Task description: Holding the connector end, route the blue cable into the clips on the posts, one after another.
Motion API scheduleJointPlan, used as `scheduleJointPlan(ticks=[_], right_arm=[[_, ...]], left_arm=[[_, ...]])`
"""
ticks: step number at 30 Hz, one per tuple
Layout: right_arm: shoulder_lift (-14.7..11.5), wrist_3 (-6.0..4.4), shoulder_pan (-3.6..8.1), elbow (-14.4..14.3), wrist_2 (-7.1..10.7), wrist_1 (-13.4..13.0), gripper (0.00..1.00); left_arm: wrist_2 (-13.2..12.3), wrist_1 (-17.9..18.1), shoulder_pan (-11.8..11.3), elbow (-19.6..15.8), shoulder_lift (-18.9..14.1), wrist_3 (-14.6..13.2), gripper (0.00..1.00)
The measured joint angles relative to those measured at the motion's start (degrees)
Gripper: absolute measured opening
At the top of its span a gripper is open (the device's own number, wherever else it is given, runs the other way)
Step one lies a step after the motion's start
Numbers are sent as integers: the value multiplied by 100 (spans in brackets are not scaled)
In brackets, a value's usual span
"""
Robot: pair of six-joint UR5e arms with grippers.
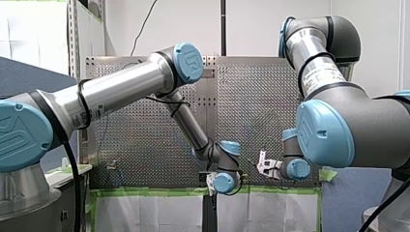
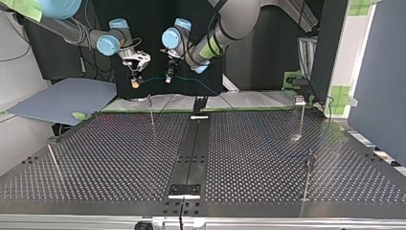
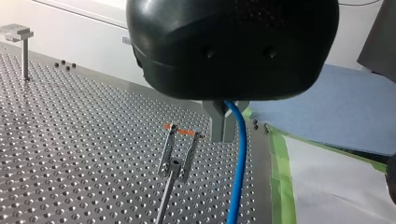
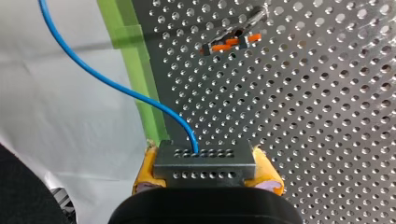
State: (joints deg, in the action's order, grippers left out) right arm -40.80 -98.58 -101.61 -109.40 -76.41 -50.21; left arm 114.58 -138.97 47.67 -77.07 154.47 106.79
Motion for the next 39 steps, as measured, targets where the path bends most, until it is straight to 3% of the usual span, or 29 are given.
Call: scheduleJointPlan(ticks=[5,14,24,27,35,39], right_arm=[[1,145,72,1,7,149,0],[4,102,309,42,35,65,0],[14,90,387,138,350,-95,0],[21,41,404,150,460,-177,0],[121,-267,561,230,609,-238,0],[303,-260,638,372,750,-114,0]], left_arm=[[-26,-69,41,271,145,7,0],[-113,-87,48,771,199,34,0],[-192,-305,79,1225,512,103,0],[-187,-320,67,1286,542,123,0],[-156,-298,47,1309,551,140,0],[-140,-281,44,1310,551,140,0]])
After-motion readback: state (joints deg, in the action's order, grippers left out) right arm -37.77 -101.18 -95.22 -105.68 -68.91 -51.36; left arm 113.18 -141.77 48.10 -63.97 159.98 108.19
